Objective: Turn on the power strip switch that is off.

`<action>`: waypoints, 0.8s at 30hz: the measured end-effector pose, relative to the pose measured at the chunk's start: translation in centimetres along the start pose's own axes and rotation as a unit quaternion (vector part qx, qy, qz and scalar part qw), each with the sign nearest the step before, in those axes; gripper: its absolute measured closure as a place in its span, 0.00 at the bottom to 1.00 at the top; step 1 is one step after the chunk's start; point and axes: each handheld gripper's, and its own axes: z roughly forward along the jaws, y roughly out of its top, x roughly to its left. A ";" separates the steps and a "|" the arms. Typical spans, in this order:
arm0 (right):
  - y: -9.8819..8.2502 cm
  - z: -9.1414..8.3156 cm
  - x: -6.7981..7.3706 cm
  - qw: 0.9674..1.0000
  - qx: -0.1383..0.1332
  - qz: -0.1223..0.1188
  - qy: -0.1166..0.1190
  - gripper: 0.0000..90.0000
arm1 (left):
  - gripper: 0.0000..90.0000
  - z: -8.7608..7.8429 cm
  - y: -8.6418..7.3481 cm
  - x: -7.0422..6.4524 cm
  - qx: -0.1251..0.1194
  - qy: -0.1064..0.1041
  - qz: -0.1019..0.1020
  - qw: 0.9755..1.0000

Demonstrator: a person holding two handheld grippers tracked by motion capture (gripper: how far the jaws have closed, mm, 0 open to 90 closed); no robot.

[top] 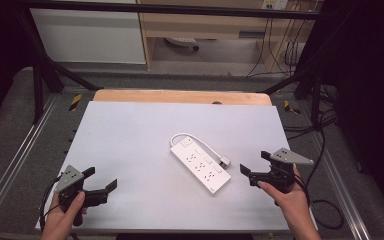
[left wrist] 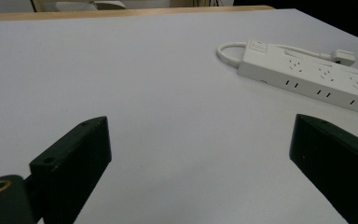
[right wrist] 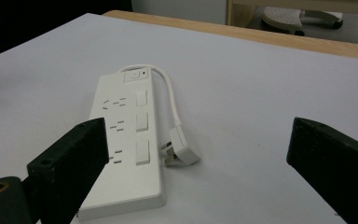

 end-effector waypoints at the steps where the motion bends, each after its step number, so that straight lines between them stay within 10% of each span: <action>1: 0.1 0.0 0.0 1.000 0.000 0.002 0.000 0.06 | 0.06 0.0 0.0 0.0 0.000 0.000 0.000 1.000; 24: 2.3 0.2 -0.3 1.000 -0.016 -0.001 0.013 0.03 | 0.06 0.1 0.0 -0.1 0.002 -0.005 0.009 1.000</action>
